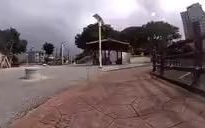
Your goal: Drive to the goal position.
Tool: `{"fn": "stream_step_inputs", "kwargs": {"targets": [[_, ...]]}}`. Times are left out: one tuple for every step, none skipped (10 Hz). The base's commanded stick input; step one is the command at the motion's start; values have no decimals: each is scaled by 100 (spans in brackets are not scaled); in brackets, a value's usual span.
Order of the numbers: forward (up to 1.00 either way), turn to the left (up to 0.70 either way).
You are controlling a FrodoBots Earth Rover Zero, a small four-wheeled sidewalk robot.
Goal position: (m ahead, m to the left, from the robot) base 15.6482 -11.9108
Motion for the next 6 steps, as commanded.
{"fn": "stream_step_inputs", "kwargs": {"targets": [[100,-40],[100,-40],[100,-39],[100,-40],[100,-18],[100,0]]}}
